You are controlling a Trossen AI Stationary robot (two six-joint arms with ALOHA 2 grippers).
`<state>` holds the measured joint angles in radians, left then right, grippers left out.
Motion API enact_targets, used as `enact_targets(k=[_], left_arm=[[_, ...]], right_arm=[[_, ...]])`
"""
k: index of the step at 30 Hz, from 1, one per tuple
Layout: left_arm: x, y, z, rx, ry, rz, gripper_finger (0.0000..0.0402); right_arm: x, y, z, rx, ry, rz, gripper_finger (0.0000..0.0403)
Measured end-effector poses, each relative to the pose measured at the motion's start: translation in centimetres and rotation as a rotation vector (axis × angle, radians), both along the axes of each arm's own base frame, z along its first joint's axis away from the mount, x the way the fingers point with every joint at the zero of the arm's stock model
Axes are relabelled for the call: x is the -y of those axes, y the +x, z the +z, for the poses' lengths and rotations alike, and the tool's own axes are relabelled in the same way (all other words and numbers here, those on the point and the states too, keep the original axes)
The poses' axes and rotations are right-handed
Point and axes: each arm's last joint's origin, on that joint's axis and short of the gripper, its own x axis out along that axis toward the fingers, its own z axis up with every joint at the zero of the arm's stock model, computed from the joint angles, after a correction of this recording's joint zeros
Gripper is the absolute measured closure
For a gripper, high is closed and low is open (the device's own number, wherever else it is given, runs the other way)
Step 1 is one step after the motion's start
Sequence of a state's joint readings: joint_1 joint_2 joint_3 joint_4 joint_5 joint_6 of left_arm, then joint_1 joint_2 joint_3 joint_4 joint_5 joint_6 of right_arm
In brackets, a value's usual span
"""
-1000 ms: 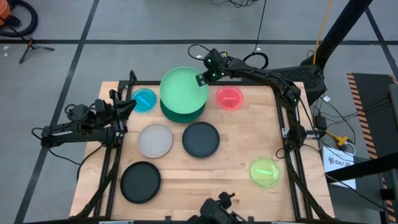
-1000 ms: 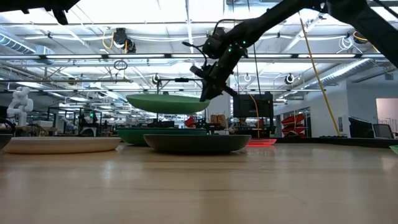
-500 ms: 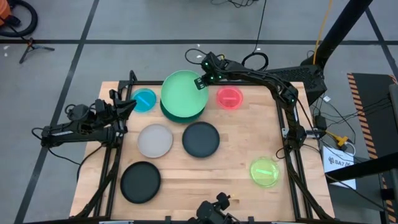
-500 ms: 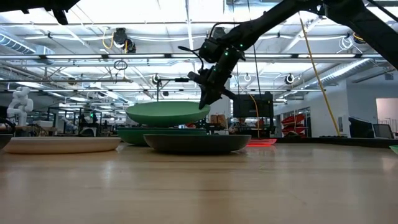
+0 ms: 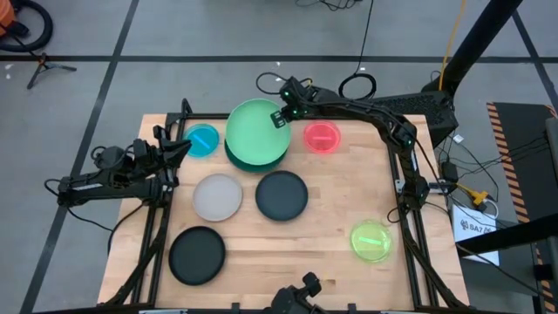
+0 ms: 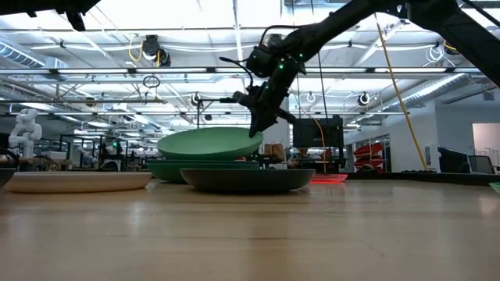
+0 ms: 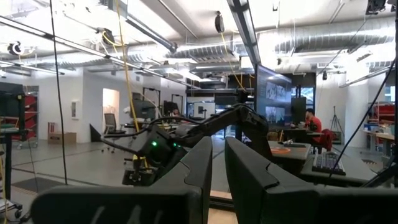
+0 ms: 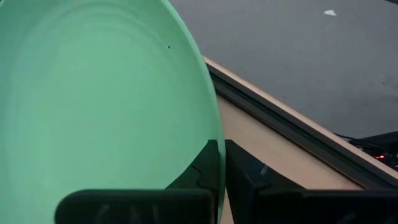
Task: Stack plastic plates
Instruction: Stack the light green plate on the dark green plate
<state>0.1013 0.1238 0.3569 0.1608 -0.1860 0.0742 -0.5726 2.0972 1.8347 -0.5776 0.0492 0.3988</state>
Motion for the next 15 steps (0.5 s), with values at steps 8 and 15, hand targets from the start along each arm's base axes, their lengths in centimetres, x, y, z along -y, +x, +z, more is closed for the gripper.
enact_targets(k=[8,15], left_arm=[[0.0,0.0,0.0,0.001,-0.003,-0.001,0.035],[0.0,0.01,-0.02,0.0,-0.006,-0.003,0.035]], right_arm=[[-0.59,0.38,0.01,-0.003,-0.007,0.01,0.0397],[-0.87,0.76,-0.62,-0.013,0.002,0.015,0.0392]])
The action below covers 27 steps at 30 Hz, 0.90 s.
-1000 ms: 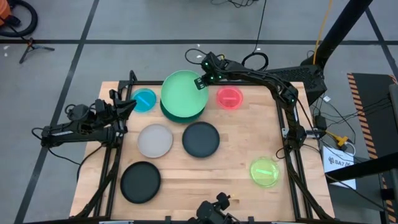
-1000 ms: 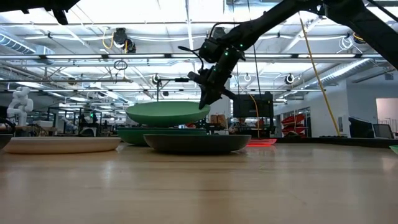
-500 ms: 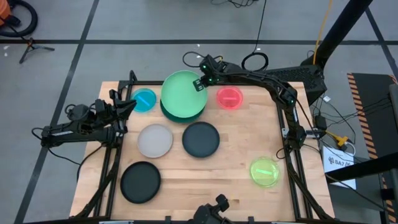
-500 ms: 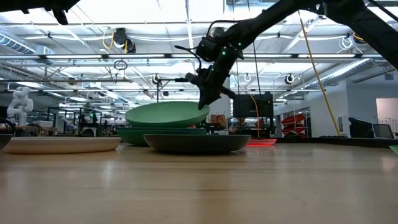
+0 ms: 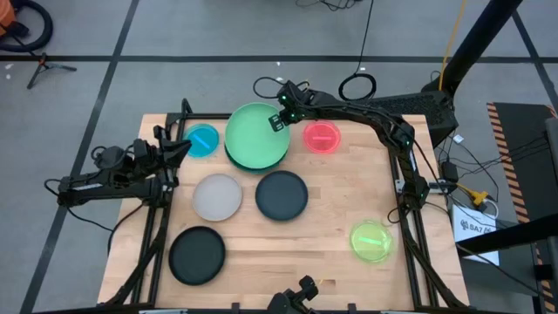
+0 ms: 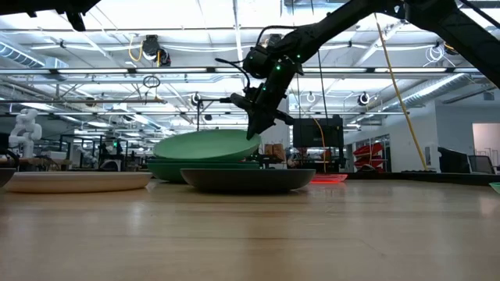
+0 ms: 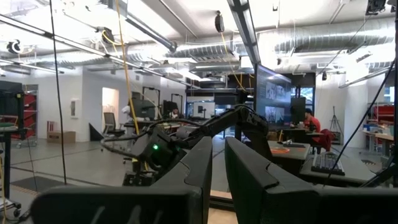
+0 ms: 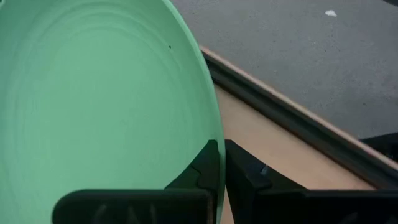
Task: Stack plastic plates
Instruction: Stack the light green plate on the dark green plate
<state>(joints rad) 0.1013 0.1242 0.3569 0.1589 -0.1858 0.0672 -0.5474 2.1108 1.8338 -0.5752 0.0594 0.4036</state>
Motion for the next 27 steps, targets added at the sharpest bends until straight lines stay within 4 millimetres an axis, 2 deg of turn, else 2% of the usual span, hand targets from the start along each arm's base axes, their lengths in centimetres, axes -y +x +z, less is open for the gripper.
enact_targets(k=[6,22,27], left_arm=[[0.0,0.0,0.0,0.0,-0.001,0.0,0.035],[0.01,0.01,-0.01,-0.001,0.0,-0.004,0.035],[0.01,0.01,-0.01,-0.001,0.0,-0.004,0.035]], right_arm=[[-0.09,0.5,-0.91,-0.007,0.004,0.011,0.0391],[-0.05,0.52,-0.97,-0.002,0.009,0.009,0.0388],[-0.05,0.53,-0.96,0.0,0.01,0.008,0.036]])
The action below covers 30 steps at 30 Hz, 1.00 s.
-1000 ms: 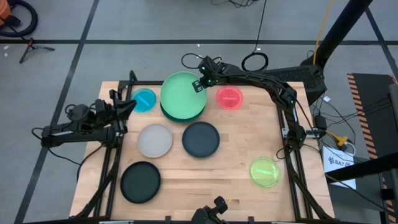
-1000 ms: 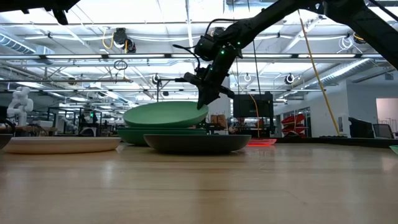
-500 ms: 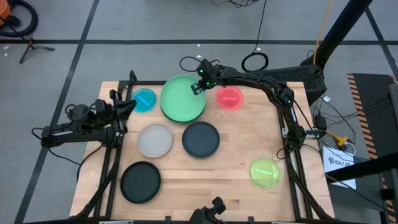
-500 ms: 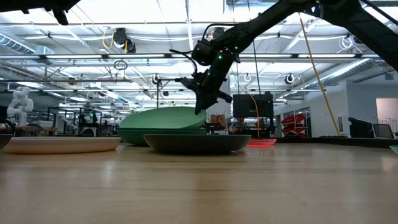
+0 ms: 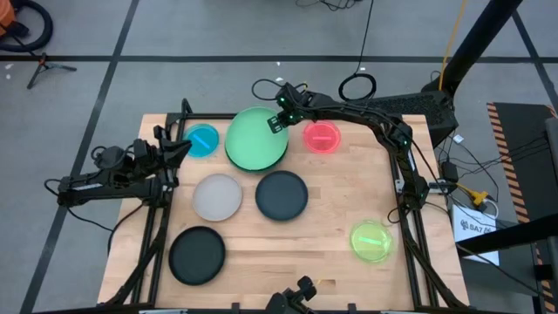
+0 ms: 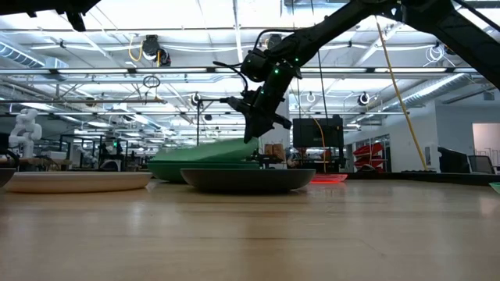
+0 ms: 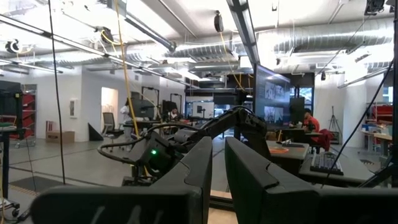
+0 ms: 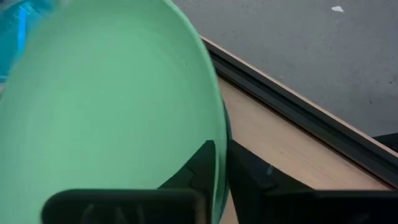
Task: Stack plastic plates
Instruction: Stack the light green plate on the dark green plate, then stack the top dark plate on the light green plate
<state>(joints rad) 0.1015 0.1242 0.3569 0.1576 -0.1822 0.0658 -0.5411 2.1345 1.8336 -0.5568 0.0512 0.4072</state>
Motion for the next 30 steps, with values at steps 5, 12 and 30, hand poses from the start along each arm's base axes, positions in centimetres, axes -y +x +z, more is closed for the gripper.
enact_targets(k=[5,12,30], left_arm=[[0.0,0.0,0.0,0.0,-0.001,0.0,0.035],[0.0,0.0,0.0,0.001,-0.004,-0.002,0.035],[0.0,0.1,-0.2,-0.007,-0.038,-0.016,0.035]], right_arm=[[0.0,0.0,0.0,0.006,0.008,-0.013,0.0314],[0.0,0.0,0.0,0.008,0.011,-0.015,0.0279],[-9.4,3.6,1.9,-0.025,-0.09,0.384,0.0287]])
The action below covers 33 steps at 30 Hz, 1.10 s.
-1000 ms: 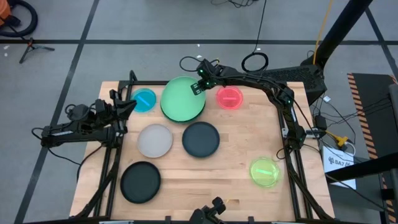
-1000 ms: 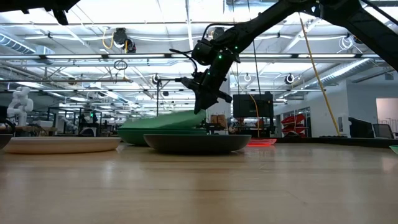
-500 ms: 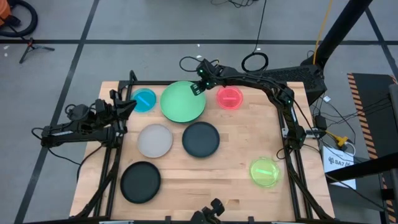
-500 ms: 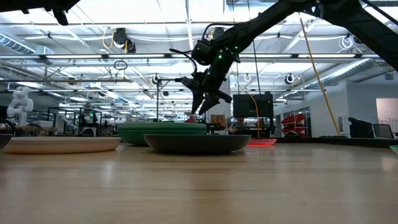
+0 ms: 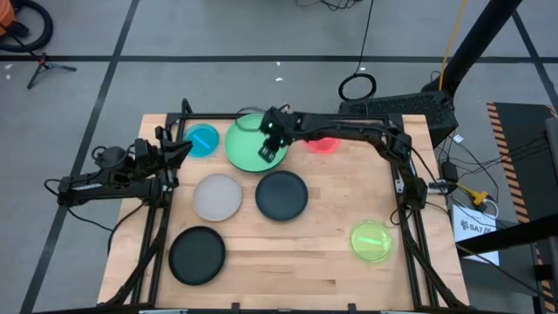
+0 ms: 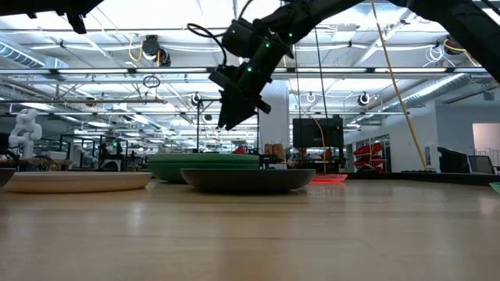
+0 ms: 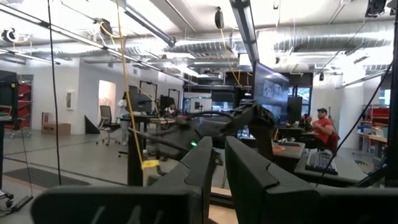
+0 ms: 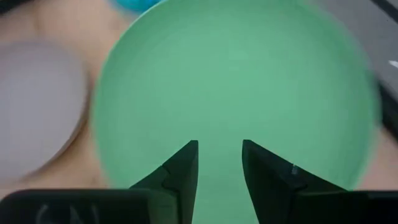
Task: Stack plastic plates
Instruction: Stack the top dark plate on the light green plate
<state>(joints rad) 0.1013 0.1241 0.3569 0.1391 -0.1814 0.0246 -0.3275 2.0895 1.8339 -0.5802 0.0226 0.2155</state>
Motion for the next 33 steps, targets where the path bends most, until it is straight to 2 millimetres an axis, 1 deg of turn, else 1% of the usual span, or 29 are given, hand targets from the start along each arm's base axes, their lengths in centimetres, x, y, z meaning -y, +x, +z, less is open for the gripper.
enact_targets(k=[5,8,12,17,23,28,33], left_arm=[[0.0,0.0,0.0,-0.001,-0.001,0.0,0.035],[0.0,0.0,0.0,0.0,-0.002,-0.001,0.035],[0.0,0.0,0.0,0.0,-0.003,-0.001,0.035],[0.0,0.0,0.0,0.0,-0.003,-0.001,0.035],[0.0,0.0,0.0,0.001,-0.003,0.0,0.035],[0.0,0.0,0.0,0.005,-0.019,-0.007,0.035],[0.0,0.1,-0.1,-0.002,-0.044,-0.016,0.035]], right_arm=[[-3.5,0.2,-0.5,-0.096,0.028,0.084,0.0287],[-5.4,-0.1,-1.0,-0.175,0.094,0.146,0.0287],[-7.3,-1.0,-1.5,-0.296,0.195,0.104,0.0287],[-8.8,-2.3,-1.9,-0.451,0.253,0.052,0.0287],[-10.5,-3.5,-2.0,-0.605,0.239,0.104,0.0287],[-11.9,-3.7,-2.0,-0.657,0.132,0.153,0.0287],[-12.8,-3.6,-2.0,-0.666,0.076,0.197,0.0287]])
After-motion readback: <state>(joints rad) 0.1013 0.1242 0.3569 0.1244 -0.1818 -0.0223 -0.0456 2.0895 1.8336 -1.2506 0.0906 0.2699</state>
